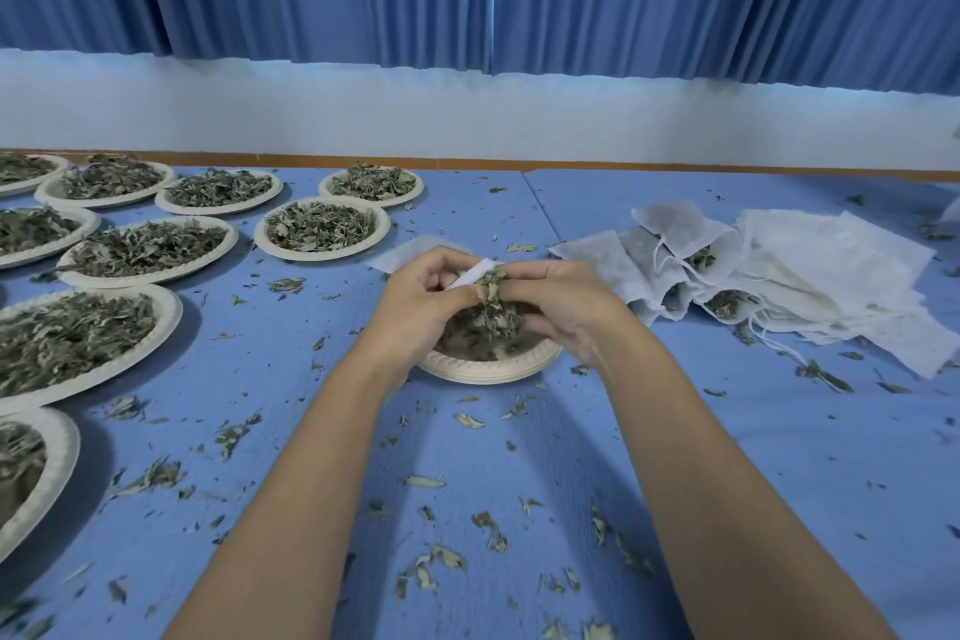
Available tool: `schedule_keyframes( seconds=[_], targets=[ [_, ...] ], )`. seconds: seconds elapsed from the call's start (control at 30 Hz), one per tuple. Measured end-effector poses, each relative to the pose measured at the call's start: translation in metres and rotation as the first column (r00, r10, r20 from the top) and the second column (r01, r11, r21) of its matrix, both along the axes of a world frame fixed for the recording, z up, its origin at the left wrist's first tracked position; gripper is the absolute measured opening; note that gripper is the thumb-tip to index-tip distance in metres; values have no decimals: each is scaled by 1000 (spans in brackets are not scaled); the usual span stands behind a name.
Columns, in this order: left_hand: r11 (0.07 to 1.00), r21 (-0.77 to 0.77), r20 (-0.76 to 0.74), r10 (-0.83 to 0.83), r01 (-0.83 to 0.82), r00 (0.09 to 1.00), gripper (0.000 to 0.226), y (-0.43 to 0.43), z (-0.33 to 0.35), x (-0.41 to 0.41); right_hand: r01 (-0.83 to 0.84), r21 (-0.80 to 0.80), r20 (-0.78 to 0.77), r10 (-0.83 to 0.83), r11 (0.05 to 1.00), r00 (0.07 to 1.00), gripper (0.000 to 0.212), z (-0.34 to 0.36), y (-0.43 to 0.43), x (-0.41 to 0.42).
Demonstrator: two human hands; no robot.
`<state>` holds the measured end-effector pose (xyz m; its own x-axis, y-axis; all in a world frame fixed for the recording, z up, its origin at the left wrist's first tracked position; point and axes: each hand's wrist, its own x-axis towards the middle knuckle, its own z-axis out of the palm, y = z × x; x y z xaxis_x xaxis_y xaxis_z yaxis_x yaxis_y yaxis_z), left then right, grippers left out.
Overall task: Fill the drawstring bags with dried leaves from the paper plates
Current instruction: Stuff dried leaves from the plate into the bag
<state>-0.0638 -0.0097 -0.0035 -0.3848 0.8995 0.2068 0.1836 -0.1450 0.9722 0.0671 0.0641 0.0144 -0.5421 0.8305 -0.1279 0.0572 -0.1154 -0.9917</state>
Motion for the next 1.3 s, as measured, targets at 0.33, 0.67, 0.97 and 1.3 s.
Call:
schedule_keyframes(
  seconds=[0.33, 0.67, 0.97, 1.3],
  targets=[
    [957, 66, 58, 279, -282, 959, 32, 7, -5, 13, -137, -110, -134, 122, 984, 983, 32, 3, -5, -2],
    [991, -31, -6, 134, -134, 991, 15, -1, 11, 12, -7, -206, -242, -44, 979, 969, 7, 7, -2, -2],
    [991, 1, -106, 137, -137, 985, 30, -1, 13, 15, 224, 53, -38, -222, 973, 974, 8, 5, -14, -13],
    [993, 110, 157, -46, 29, 987, 39, -5, 29, 21, 106, -359, -369, -245, 927, 896, 10, 18, -12, -13]
  ],
)
